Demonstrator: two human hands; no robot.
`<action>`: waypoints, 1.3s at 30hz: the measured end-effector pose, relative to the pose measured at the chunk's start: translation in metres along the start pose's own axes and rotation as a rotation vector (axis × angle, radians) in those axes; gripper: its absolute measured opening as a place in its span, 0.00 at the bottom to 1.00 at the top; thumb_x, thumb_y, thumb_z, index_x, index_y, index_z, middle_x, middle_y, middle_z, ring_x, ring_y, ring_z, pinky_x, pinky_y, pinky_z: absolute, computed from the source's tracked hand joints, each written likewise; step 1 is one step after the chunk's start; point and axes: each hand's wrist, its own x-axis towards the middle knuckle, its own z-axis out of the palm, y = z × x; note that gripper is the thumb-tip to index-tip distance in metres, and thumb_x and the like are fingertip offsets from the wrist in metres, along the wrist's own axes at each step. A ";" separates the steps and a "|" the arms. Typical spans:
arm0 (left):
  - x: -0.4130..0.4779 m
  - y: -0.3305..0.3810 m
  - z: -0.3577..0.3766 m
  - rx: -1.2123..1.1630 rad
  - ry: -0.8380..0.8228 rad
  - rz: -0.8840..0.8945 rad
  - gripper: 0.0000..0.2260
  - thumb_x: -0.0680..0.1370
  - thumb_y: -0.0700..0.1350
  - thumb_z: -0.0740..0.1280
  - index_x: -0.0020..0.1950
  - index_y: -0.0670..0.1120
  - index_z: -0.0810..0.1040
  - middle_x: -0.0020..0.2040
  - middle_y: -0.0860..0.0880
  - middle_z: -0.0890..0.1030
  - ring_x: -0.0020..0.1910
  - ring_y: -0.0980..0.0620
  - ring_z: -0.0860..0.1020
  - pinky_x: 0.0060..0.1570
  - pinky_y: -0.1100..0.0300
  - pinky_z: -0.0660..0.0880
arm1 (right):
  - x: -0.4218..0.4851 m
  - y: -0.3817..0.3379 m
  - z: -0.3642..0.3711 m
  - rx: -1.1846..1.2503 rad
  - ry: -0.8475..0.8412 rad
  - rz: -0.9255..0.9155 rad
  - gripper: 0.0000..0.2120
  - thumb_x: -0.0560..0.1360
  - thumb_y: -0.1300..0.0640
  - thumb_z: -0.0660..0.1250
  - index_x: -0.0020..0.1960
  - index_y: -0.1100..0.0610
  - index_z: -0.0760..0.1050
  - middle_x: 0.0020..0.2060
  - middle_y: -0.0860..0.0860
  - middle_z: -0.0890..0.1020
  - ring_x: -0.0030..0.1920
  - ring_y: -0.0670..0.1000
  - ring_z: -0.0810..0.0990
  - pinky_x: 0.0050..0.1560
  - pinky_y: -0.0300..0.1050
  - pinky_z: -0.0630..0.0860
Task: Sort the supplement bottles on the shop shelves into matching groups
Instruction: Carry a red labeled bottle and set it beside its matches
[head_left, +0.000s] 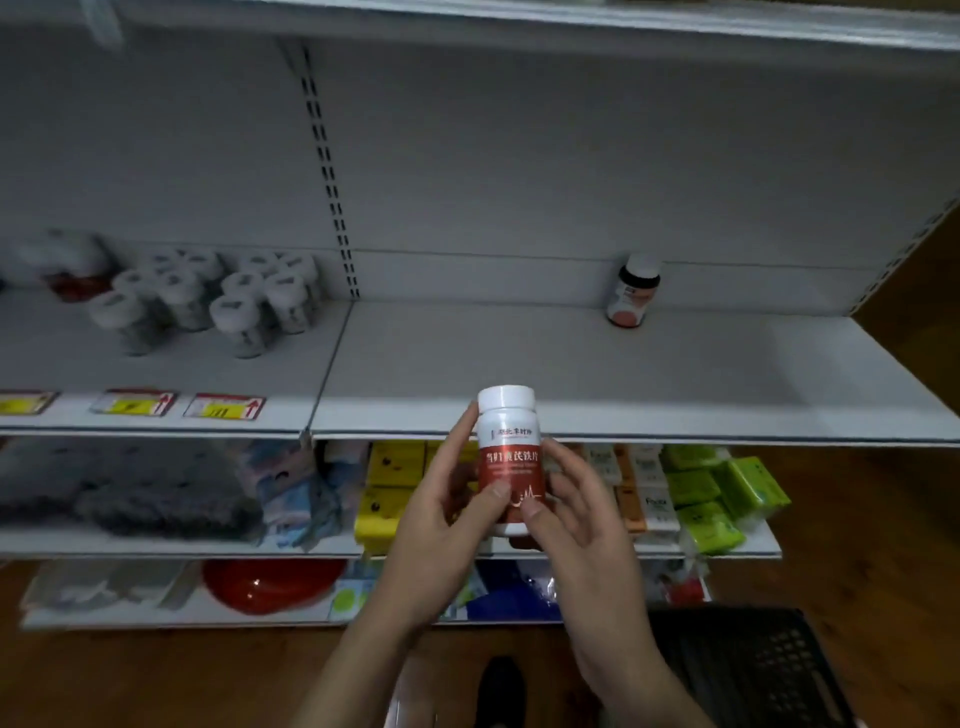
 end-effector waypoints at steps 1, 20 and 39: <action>-0.015 0.000 -0.002 -0.021 0.006 0.012 0.29 0.74 0.45 0.67 0.73 0.62 0.64 0.54 0.48 0.81 0.41 0.60 0.80 0.37 0.68 0.74 | -0.013 0.001 0.002 0.004 -0.012 0.007 0.23 0.76 0.64 0.67 0.61 0.38 0.73 0.54 0.37 0.82 0.56 0.39 0.80 0.55 0.40 0.78; -0.082 0.034 0.096 0.044 0.044 0.091 0.31 0.71 0.44 0.67 0.71 0.64 0.65 0.58 0.46 0.79 0.52 0.50 0.81 0.44 0.61 0.78 | -0.083 -0.039 -0.090 0.124 -0.122 -0.082 0.21 0.73 0.63 0.68 0.62 0.44 0.73 0.55 0.46 0.83 0.56 0.47 0.82 0.52 0.43 0.81; -0.074 0.023 0.198 0.172 0.118 0.068 0.30 0.76 0.40 0.66 0.73 0.64 0.63 0.54 0.47 0.80 0.50 0.53 0.81 0.46 0.63 0.77 | -0.064 -0.032 -0.198 0.132 -0.196 -0.124 0.24 0.71 0.66 0.71 0.62 0.45 0.74 0.57 0.45 0.82 0.58 0.44 0.81 0.51 0.38 0.79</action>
